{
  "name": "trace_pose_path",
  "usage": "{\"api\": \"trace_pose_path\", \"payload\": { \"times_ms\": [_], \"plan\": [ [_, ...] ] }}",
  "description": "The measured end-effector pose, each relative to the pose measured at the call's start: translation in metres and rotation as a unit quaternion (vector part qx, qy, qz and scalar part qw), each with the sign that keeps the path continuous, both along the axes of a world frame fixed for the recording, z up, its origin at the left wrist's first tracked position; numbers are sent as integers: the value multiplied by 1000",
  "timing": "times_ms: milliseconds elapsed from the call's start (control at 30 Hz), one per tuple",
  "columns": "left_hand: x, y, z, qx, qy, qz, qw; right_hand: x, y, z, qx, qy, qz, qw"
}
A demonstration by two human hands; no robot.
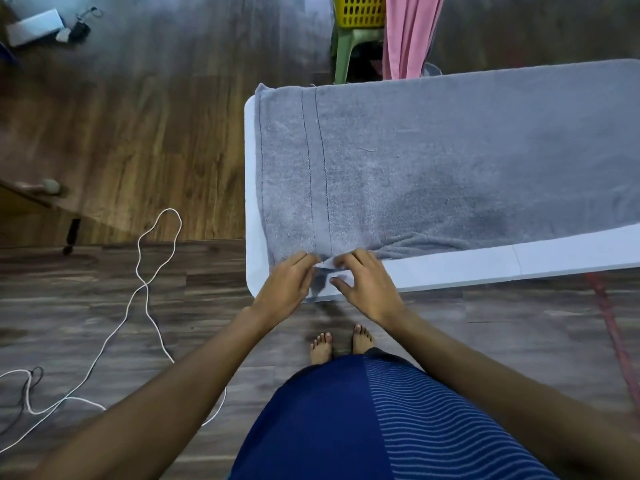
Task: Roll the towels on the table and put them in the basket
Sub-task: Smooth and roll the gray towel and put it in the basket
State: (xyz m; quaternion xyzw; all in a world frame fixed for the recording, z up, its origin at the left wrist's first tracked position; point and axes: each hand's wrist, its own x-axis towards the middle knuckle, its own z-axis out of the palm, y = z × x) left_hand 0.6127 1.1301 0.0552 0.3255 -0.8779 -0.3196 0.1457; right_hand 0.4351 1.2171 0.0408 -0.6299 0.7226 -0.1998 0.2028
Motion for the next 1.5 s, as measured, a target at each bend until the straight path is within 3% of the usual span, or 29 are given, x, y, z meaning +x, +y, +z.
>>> {"api": "trace_pose_path", "payload": {
  "times_ms": [233, 633, 767, 933, 1167, 1500],
  "plan": [
    [5, 16, 3, -60, -8, -8, 998, 7, 2, 0, -74, 44, -52, 995],
    [28, 20, -15, -78, -50, -57, 994, -53, 62, -22, 60, 59, -101, 991],
    [21, 27, -37, -101, -141, -19, 985, -54, 78, -9, 40, 29, -66, 997],
    [-51, 79, -33, -61, -108, -84, 989, -64, 82, -7, 41, -7, -7, 999],
    [-78, 108, -32, -41, 4, 8, 999, -111, 90, -10, 87, 0, 84, 993],
    [-74, 131, -35, -28, -102, 116, 988, -236, 129, -15, 91, 38, 61, 993]
  ]
}}
